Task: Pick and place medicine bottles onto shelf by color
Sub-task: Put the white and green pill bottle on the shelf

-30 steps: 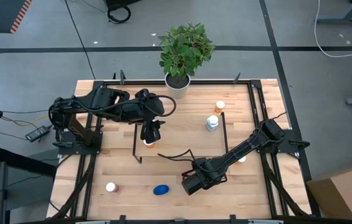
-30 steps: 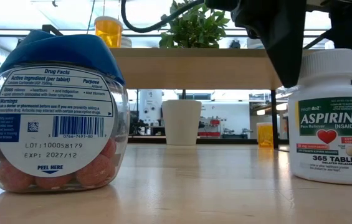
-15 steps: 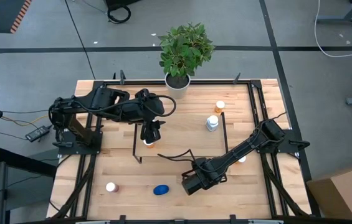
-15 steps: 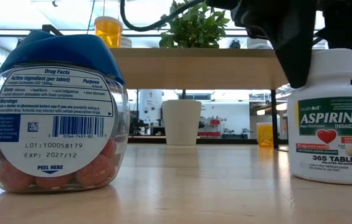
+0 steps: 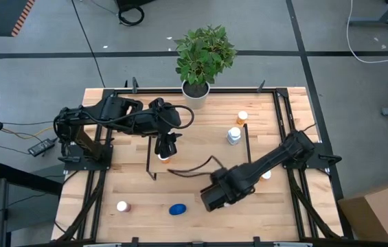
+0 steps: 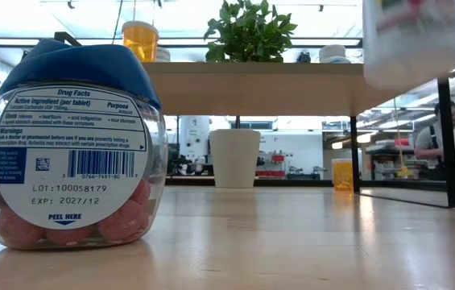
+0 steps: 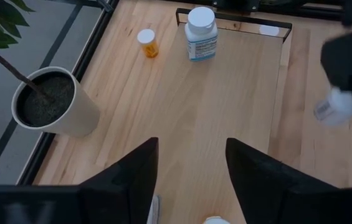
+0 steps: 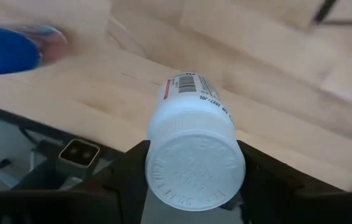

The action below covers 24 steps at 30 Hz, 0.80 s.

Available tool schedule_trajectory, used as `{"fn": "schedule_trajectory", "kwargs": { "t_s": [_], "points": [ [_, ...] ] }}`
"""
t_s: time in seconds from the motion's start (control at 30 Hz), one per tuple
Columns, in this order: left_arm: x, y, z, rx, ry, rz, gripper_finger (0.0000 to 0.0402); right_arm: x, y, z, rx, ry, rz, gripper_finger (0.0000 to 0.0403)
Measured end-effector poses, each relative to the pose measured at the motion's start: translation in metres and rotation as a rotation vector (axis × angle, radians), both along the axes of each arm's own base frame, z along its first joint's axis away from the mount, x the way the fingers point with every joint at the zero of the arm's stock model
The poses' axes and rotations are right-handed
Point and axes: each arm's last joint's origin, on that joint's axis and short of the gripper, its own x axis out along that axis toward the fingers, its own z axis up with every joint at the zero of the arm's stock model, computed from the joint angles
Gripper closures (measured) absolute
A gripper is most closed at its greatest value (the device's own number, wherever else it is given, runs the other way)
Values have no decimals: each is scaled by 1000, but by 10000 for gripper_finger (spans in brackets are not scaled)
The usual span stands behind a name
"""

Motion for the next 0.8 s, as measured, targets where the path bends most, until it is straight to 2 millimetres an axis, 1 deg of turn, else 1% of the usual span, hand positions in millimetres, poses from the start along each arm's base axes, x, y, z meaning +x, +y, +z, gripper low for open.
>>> {"fn": "schedule_trajectory", "kwargs": {
  "t_s": [0.07,0.13,0.17,0.27,0.33,0.53,0.6,0.67,0.8],
  "points": [
    [0,0,0,0,0,0,210,-4,-11,19,-37,8,7,188],
    [0,0,0,0,-1,0,211,1,-23,33,-26,-64,25,188],
    [0,0,0,0,-1,0,211,3,-29,37,-29,-81,25,187],
    [0,0,0,3,-1,-3,210,10,-49,44,-30,-103,5,187],
    [0,0,0,4,4,-5,208,14,-60,44,-34,-108,11,187],
    [-4,-3,-3,6,51,-9,212,21,-79,45,-35,-117,75,187],
    [-5,-3,-3,4,55,-6,213,21,-86,47,-30,-124,87,187],
    [-6,-4,-4,4,65,-7,213,17,-91,54,-23,-142,84,187],
    [-6,-6,-4,4,63,-10,210,8,-94,67,2,-177,73,187]
  ]
}}
